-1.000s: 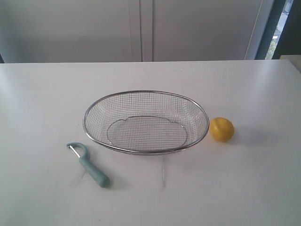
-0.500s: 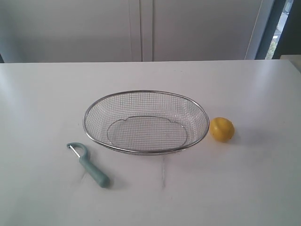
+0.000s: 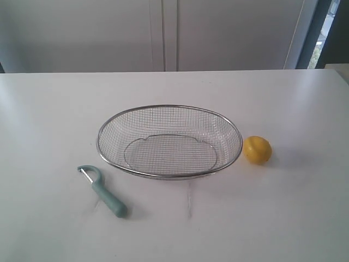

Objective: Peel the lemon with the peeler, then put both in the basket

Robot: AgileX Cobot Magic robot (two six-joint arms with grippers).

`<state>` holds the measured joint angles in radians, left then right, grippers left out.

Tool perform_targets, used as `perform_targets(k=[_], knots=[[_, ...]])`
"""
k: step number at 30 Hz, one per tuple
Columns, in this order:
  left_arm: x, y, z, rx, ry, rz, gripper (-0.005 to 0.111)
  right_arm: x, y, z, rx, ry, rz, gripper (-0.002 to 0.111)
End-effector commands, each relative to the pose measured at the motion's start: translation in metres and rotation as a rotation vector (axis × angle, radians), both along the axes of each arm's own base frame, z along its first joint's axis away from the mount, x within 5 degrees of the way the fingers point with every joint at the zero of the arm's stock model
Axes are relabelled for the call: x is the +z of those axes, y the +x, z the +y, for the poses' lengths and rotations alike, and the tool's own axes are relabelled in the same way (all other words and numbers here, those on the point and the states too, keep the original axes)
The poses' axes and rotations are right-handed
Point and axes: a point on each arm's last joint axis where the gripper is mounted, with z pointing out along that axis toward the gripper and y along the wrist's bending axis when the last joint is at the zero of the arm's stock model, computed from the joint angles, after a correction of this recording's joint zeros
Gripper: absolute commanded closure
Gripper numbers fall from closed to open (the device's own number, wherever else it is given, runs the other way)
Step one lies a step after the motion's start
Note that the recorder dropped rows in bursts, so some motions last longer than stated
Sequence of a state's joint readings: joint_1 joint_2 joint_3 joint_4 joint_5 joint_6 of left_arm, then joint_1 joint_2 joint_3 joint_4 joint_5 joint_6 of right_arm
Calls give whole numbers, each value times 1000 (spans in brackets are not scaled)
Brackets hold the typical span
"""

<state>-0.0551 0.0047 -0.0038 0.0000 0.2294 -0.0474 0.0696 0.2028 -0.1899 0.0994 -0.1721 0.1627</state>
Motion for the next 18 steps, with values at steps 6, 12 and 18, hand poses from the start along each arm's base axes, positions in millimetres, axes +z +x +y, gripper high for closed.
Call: perform_targets(k=[6,12,18], knots=[[-1,0,0,3,0,1,107,11,29,4,15,-99,257,108],[-1,0,0,3,0,1,107,14,45,6,27,-154,388,108],[-1,0,0,3,0,1,107,19,57,8,53,-244,530,108]])
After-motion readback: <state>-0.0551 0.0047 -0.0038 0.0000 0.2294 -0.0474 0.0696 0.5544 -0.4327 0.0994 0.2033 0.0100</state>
